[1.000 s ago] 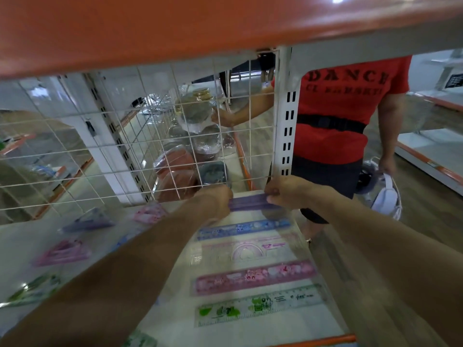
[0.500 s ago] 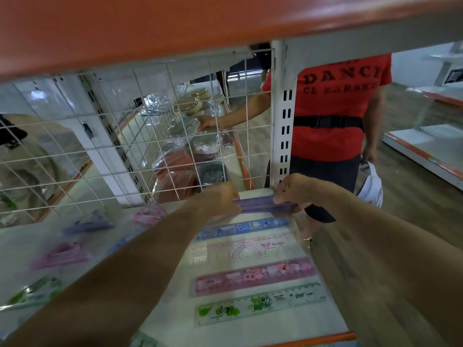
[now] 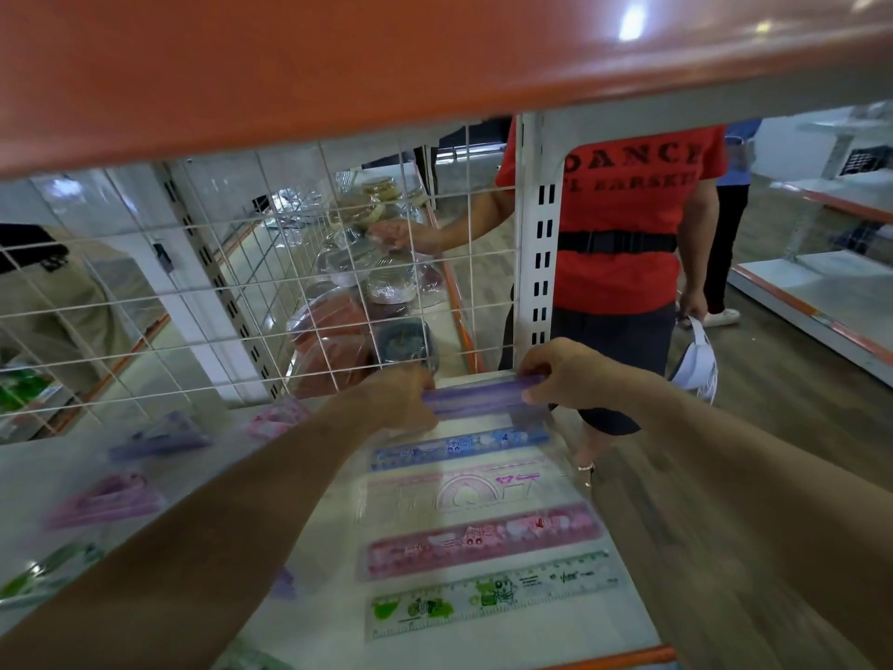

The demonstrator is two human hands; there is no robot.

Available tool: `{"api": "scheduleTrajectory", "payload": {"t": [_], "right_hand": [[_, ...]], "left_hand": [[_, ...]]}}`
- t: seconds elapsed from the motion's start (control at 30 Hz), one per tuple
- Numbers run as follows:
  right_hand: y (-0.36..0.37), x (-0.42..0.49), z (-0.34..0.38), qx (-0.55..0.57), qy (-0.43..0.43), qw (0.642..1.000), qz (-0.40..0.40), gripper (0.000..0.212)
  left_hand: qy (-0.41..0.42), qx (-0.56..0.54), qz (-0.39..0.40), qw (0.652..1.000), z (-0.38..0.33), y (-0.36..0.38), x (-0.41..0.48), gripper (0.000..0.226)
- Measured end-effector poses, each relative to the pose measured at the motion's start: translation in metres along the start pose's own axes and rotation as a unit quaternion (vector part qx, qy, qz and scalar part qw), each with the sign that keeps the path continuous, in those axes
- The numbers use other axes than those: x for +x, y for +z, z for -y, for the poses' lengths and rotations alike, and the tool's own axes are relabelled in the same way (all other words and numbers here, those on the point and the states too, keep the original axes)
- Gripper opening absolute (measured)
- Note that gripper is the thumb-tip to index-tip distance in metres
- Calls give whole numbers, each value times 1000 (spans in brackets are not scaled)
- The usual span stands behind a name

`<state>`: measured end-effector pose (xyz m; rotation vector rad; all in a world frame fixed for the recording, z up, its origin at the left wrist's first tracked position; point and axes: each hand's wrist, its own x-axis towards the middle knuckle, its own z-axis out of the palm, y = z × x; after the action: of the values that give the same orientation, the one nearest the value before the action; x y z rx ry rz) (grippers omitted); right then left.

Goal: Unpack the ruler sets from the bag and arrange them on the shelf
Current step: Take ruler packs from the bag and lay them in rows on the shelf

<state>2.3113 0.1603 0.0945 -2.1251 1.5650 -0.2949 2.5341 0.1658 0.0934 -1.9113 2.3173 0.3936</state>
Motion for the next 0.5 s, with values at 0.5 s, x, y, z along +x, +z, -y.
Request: {"api": "scheduleTrajectory", "payload": {"t": [0.5], "right_hand": [[7,3,0,-21,-42,999,12,17]], "left_hand": [[29,0,49,998,-7,-7,11,53]]}}
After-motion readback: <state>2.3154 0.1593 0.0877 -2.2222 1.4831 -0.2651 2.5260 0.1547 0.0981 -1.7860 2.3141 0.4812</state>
